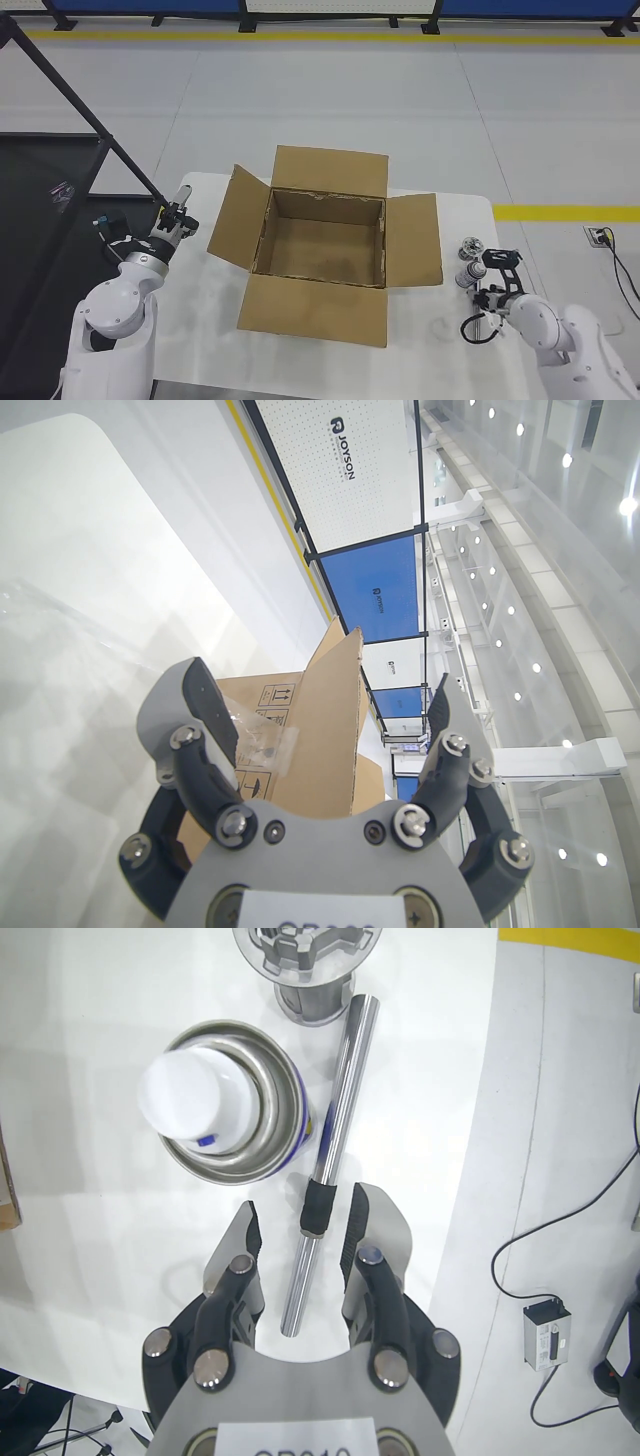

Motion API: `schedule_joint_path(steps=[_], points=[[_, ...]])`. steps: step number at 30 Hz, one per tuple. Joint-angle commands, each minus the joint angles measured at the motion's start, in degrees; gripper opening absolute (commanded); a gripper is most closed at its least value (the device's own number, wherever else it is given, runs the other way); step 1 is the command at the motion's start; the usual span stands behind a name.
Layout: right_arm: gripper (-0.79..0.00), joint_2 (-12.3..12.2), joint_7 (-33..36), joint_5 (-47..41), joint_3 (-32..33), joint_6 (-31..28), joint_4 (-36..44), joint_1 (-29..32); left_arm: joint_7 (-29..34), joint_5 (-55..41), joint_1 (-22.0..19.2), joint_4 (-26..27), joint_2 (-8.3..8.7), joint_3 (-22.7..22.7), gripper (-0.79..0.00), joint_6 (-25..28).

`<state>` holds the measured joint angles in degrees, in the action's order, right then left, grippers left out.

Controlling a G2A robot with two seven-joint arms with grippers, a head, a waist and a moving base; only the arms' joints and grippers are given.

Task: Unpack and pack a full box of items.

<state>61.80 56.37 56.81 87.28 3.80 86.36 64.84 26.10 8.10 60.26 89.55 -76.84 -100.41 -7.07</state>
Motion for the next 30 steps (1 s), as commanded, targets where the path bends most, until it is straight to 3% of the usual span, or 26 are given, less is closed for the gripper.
schedule_joint_path(steps=[1,2,5,9,12,17,21,23,25,26,27,30], points=[[-0.388,-0.11,-0.19,-1.32,0.94,-0.84,1.46,0.42,0.00,0.00,0.00,0.00,0.00,0.00,0.000,0.00],[-0.363,-0.19,-0.15,-1.90,1.40,-1.52,2.22,0.65,0.00,0.00,0.00,0.00,0.00,0.00,0.000,0.00],[-0.148,-0.34,0.51,-1.96,1.64,-2.48,3.88,0.61,0.00,0.00,0.00,0.00,0.00,0.00,0.000,0.00],[-0.037,-0.26,0.77,-2.55,0.50,-2.91,3.63,-1.43,0.00,0.00,0.00,0.00,0.00,0.00,0.000,0.00],[0.000,-0.15,0.98,-3.04,-0.67,-3.39,2.10,-3.52,0.00,0.00,0.00,0.00,0.00,0.00,0.000,0.00],[-0.003,0.11,0.62,-1.99,-2.93,-2.36,-1.00,-6.65,0.00,0.00,0.00,0.00,0.00,0.00,0.000,0.00],[-0.037,0.15,0.35,-1.76,-3.44,-1.95,-2.87,-8.06,0.00,0.00,0.00,0.00,0.00,0.00,0.000,0.00],[-0.099,0.18,0.17,-1.59,-3.73,-1.61,-3.63,-8.59,0.00,0.00,0.00,0.00,0.00,0.00,0.000,0.00],[-0.175,0.24,0.03,-1.69,-4.12,-1.42,-4.18,-8.95,0.00,0.00,0.00,0.00,0.00,0.00,0.000,0.00],[-0.351,0.27,-0.02,-1.67,-4.36,-1.30,-4.38,-9.07,0.00,0.00,0.00,0.00,0.00,0.00,0.000,0.00],[-0.413,0.31,-0.09,-1.75,-4.55,-1.09,-4.59,-9.21,0.00,0.00,0.00,0.00,0.00,0.00,0.000,0.00],[-0.502,0.39,-0.01,-1.43,-5.21,-0.45,-5.18,-9.79,0.00,0.00,0.00,0.00,0.00,0.00,0.000,0.00]])
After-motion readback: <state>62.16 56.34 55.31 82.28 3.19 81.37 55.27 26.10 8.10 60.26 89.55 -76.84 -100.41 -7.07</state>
